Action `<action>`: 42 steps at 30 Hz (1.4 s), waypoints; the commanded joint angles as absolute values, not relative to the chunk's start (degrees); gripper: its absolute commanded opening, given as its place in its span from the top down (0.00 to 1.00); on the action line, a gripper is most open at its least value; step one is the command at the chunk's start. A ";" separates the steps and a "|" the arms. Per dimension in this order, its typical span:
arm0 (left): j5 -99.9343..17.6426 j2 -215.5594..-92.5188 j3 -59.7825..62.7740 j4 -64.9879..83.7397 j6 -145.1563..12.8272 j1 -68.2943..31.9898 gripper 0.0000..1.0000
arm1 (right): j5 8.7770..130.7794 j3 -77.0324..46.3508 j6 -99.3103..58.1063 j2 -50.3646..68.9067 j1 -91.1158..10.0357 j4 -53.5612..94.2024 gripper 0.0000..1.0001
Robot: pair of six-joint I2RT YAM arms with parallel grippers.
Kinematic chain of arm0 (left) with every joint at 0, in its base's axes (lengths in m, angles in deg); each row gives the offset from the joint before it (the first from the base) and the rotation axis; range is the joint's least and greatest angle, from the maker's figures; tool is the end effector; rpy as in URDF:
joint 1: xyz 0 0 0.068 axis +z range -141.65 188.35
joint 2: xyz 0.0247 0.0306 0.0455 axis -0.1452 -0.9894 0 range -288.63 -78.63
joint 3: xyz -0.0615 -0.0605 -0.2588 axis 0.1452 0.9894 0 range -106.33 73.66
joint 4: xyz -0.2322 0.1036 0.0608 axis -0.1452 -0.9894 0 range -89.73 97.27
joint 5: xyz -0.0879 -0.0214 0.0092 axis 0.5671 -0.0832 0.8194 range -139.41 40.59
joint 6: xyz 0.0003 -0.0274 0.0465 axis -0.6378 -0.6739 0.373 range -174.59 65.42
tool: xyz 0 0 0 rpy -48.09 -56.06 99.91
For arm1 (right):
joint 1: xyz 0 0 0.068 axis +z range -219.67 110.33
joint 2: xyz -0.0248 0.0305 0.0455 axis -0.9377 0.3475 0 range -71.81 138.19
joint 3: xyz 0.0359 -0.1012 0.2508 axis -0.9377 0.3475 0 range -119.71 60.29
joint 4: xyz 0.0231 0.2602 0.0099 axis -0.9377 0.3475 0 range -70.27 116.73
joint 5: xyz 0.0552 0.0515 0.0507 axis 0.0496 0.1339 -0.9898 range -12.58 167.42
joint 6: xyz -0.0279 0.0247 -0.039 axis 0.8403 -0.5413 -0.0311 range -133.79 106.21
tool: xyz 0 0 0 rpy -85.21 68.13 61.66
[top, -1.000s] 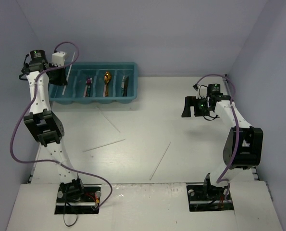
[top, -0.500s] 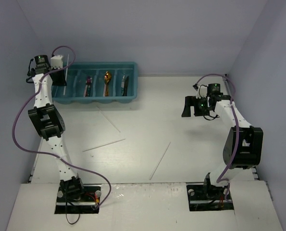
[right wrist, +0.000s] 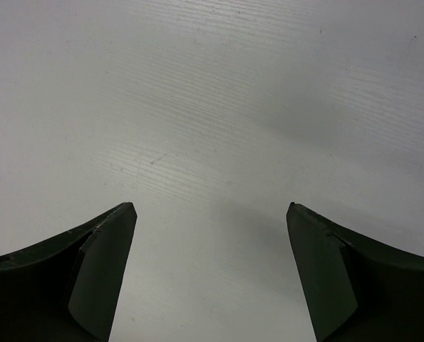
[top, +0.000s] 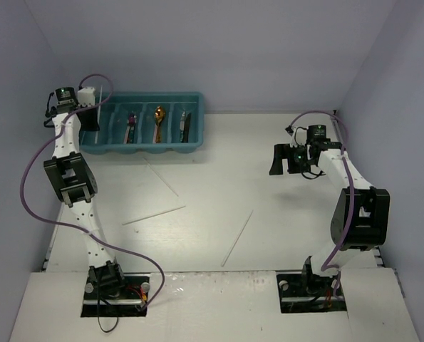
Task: Sort the eating utensils into containers
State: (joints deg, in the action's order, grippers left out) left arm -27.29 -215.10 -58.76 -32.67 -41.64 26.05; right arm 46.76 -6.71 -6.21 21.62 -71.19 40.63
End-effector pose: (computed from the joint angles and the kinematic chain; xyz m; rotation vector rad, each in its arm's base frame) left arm 0.5157 0.1504 0.2635 0.0939 2.2735 -0.1731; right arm 0.3531 0.0087 0.2448 -0.3682 2.2893 0.5587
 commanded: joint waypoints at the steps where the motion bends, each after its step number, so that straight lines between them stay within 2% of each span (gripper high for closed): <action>1: -28.65 -214.65 -57.96 -31.57 -38.89 26.21 1.00 | 46.48 -7.23 -5.88 20.81 -71.60 40.47 0.16; 5: -28.93 -215.51 -57.24 -31.51 -38.43 26.28 1.00 | 46.46 -7.38 -6.02 21.07 -71.60 40.47 0.16; 7: -29.00 -215.72 -57.35 -31.56 -38.64 26.28 0.96 | 46.41 -7.46 -5.98 21.17 -71.60 40.54 0.16; 10: -29.02 -215.92 -57.69 -31.62 -38.86 26.36 0.72 | 46.44 -7.56 -6.14 21.13 -71.60 40.56 0.16; 14: -28.66 -215.03 -58.89 -31.67 -39.56 26.36 0.58 | 46.39 -7.56 -6.14 20.83 -71.60 40.56 0.16; 21: -24.70 -210.96 -67.68 -33.01 -43.28 26.28 0.54 | 45.57 -8.11 -6.82 20.59 -71.51 40.47 0.16; 26: -17.32 -202.18 -71.59 -32.89 -45.17 25.80 0.54 | 45.67 -8.00 -6.76 19.89 -71.51 40.47 0.16; 30: -15.98 -190.84 -58.32 -34.23 -36.99 21.03 0.55 | 45.89 -7.91 -6.67 19.39 -71.42 40.47 0.16; 33: -20.51 -176.75 -36.03 -35.00 -25.25 14.97 0.56 | 46.12 -7.50 -6.50 19.08 -71.42 40.47 0.16; 36: -23.53 -167.94 -17.21 -35.69 -22.55 9.53 0.57 | 46.60 -6.64 -6.06 18.71 -71.34 40.47 0.16; 38: -24.02 -163.21 -6.63 -36.82 -21.77 6.43 0.57 | 46.97 -6.32 -5.58 18.26 -71.34 40.47 0.16; 42: -28.20 -159.02 7.02 -38.11 -19.47 2.11 0.57 | 47.32 -5.70 -5.13 18.02 -71.34 40.51 0.16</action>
State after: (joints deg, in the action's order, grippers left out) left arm -22.60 -161.12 -2.81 -36.17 -24.69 3.06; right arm 47.10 -5.96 -6.08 21.23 -71.19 40.59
